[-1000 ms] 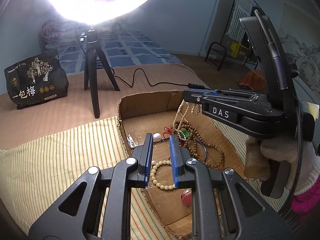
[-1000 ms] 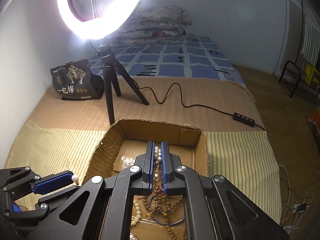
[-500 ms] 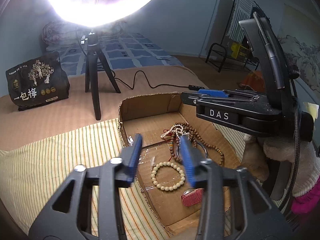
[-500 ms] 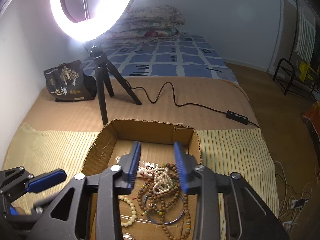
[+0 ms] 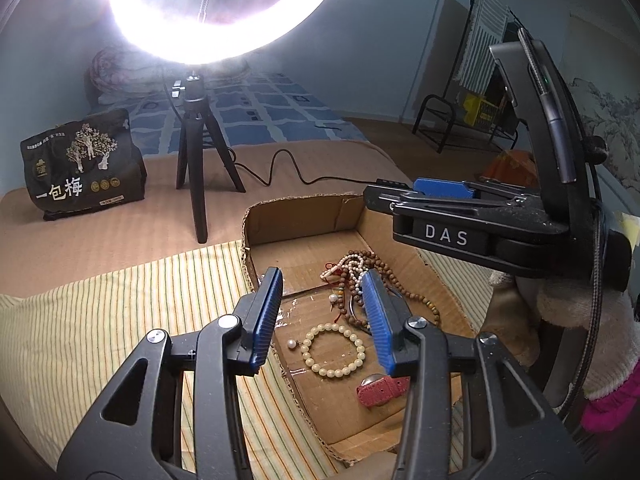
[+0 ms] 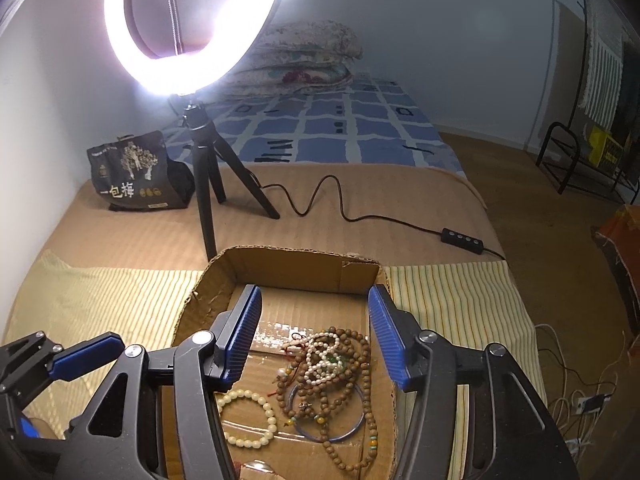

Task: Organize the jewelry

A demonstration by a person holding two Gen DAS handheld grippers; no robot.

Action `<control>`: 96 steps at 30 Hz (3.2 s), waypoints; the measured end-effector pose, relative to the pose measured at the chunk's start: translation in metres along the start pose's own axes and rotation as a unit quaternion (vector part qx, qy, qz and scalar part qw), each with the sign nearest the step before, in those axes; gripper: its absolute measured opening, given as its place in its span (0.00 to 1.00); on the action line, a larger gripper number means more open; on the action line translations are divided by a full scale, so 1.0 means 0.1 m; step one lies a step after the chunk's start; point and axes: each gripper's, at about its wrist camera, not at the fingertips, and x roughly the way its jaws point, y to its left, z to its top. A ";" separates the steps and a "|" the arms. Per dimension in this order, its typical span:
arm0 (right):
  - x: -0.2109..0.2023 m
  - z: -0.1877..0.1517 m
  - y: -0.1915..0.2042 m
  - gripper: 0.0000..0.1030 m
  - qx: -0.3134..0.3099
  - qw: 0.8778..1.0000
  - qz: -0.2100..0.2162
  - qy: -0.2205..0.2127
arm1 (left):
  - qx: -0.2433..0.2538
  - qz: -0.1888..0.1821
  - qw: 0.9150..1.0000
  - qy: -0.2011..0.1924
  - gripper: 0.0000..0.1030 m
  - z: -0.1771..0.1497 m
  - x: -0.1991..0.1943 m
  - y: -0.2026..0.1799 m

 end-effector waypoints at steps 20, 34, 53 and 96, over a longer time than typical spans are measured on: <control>-0.67 -0.11 0.19 0.61 -0.017 0.999 -0.010 -0.048 | -0.006 0.012 0.998 -0.053 0.41 -0.05 -0.70 0.06; -1.14 -0.36 0.42 0.68 -0.026 0.997 -0.004 -0.070 | 0.012 0.026 0.997 -0.073 0.64 -0.26 -1.21 0.07; -1.41 -0.62 0.60 0.78 -0.037 0.996 -0.016 -0.085 | 0.060 0.062 0.992 -0.090 0.97 -0.52 -1.60 -0.06; -1.32 -0.69 0.66 0.78 -0.030 0.996 -0.016 -0.083 | 0.062 0.084 0.992 -0.071 0.99 -0.55 -1.57 0.03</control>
